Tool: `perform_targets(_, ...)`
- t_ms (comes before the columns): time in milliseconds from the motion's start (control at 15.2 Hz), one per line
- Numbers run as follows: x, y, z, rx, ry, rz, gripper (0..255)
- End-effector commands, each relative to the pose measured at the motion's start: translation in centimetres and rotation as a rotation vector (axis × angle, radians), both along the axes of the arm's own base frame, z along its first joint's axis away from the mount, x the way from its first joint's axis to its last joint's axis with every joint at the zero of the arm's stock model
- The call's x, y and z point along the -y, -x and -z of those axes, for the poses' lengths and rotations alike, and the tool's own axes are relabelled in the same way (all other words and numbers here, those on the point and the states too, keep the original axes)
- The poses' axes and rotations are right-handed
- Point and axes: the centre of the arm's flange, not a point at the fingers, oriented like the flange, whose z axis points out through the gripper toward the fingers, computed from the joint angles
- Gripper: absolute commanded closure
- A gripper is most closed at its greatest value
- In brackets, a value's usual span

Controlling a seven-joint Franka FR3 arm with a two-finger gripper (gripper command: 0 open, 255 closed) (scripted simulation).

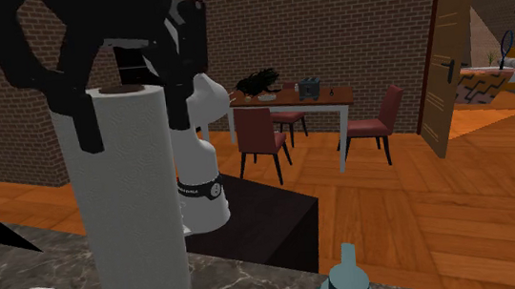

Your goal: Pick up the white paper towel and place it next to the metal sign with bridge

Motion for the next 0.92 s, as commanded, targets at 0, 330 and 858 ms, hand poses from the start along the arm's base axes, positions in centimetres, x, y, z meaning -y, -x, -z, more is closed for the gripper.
perform_targets(0,0.0,-0.1,-1.2,0.0,0.0,0.0,255)
perform_targets(330,0.0,-0.1,-3.8,0.0,0.0,0.0,255)
perform_targets(858,0.0,-0.1,-8.0,0.0,0.0,0.0,255)
